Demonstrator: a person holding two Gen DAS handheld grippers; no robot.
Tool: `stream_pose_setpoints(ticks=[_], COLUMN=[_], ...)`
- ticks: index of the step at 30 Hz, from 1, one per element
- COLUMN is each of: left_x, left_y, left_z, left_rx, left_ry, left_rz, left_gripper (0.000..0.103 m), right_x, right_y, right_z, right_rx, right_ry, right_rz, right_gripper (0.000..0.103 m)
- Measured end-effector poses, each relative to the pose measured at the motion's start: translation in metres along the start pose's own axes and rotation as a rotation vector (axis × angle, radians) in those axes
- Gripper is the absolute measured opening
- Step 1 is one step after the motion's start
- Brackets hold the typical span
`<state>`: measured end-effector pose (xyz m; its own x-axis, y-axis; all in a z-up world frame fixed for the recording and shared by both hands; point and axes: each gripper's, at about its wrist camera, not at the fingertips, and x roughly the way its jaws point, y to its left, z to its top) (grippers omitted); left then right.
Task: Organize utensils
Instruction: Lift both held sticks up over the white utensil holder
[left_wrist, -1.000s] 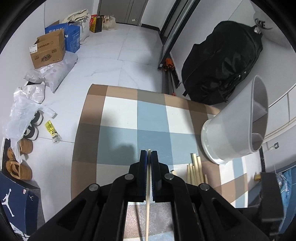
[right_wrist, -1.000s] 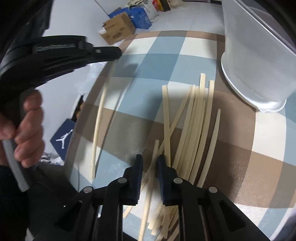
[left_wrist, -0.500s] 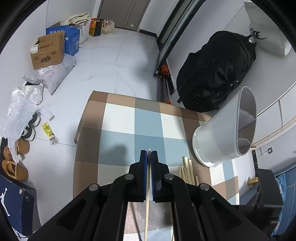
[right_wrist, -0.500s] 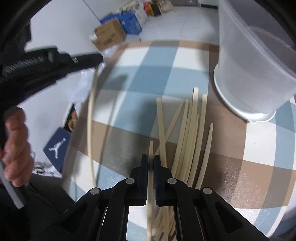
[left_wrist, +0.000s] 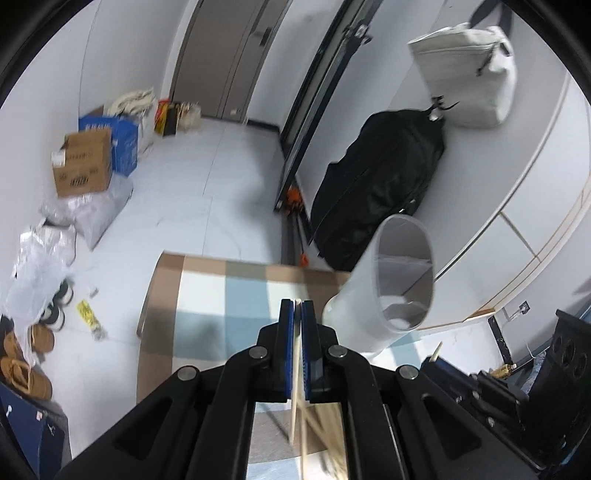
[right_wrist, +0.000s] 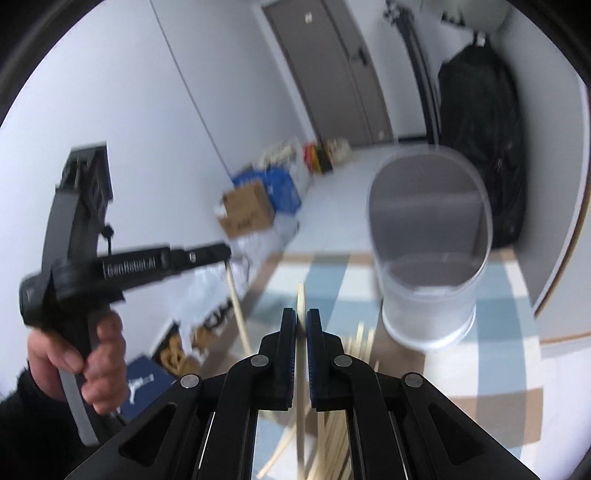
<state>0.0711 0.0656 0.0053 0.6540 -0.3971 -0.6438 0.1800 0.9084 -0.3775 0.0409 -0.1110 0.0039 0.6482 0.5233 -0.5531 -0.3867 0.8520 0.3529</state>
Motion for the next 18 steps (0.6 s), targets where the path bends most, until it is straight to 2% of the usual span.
stream_pose_setpoints(ticks=[7,14,18], left_x=[-0.010,-0.016,-0.032], left_y=[-0.014,-0.036,-0.056], left_z=[0.009,0.020,0.036], left_rx=[0.028,0.065,0.110], left_ry=[-0.054,-0.074,-0.108], left_rz=[0.010,0.007,-0.006], left_gripper=[0.000,0.000,0.000], right_x=[-0.024,-0.048,-0.071], right_y=[-0.007,-0.015,-0.024], right_z=[0.022,0.042,0.066], right_rx=[-0.041,-0.071,-0.082], right_ry=[-0.111,-0.167,-0.211], right_rz=[-0.011,-0.006,-0.020], right_gripper=[0.005,0.005,0.005])
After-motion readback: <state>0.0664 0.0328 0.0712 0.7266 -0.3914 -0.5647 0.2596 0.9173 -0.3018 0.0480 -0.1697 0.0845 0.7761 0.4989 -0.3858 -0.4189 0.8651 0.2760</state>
